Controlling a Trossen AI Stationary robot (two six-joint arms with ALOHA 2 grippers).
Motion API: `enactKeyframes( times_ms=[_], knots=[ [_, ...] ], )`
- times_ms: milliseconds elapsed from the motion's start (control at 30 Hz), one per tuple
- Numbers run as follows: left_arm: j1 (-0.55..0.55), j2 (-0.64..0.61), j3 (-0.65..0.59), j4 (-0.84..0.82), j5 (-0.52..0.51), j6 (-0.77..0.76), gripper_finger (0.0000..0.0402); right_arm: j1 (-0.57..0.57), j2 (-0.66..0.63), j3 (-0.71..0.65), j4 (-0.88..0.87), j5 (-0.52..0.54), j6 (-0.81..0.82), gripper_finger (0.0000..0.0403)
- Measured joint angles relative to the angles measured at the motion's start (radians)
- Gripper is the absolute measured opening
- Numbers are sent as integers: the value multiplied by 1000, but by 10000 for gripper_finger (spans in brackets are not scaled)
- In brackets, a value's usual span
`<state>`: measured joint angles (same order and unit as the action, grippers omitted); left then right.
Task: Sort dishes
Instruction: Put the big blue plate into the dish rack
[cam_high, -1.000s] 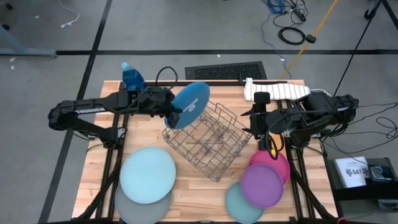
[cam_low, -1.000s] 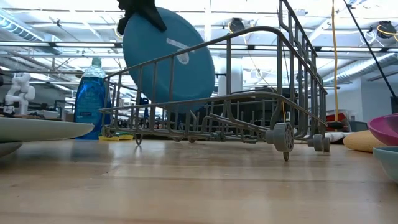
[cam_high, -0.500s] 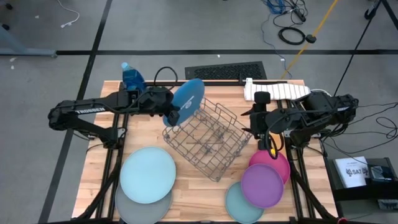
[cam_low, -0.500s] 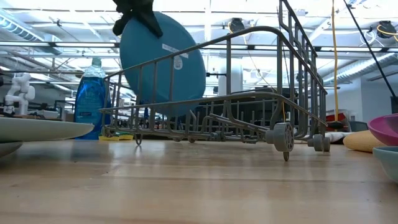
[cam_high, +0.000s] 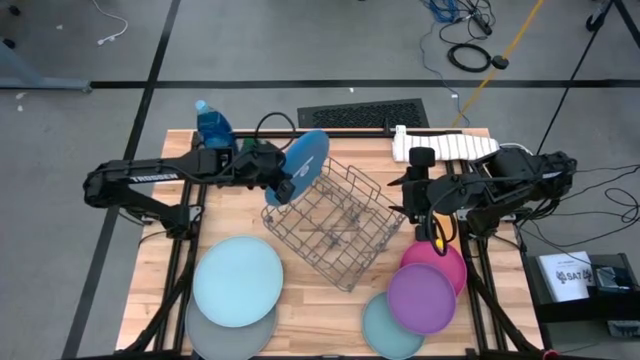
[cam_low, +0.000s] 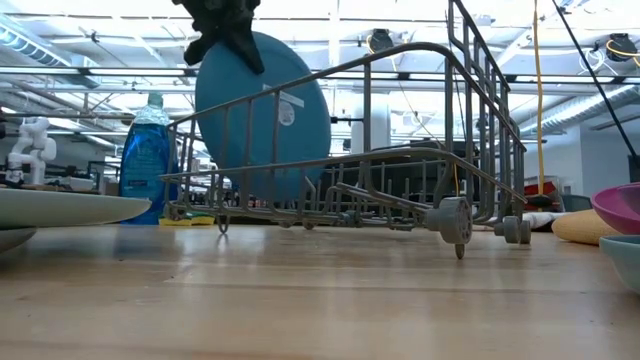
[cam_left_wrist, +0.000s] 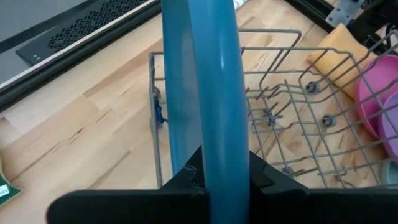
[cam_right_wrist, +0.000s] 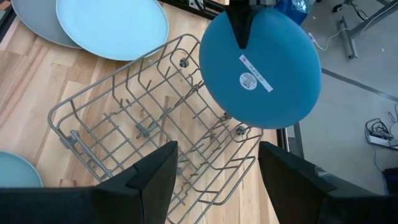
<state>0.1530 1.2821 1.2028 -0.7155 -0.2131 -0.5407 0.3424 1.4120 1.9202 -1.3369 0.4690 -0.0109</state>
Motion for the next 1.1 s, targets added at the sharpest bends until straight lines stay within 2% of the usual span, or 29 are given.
enactKeyframes(
  times_ms=[267,667,1100],
  knots=[
    [-5,24,1,-6,6,-1,42,0,0,0,0,-3,0,217],
    [-5,6,0,-11,120,4,170,0,0,0,0,-6,0,217],
    [-5,-97,0,-39,105,-2,178,0,0,0,0,-30,2,217]
  ],
)
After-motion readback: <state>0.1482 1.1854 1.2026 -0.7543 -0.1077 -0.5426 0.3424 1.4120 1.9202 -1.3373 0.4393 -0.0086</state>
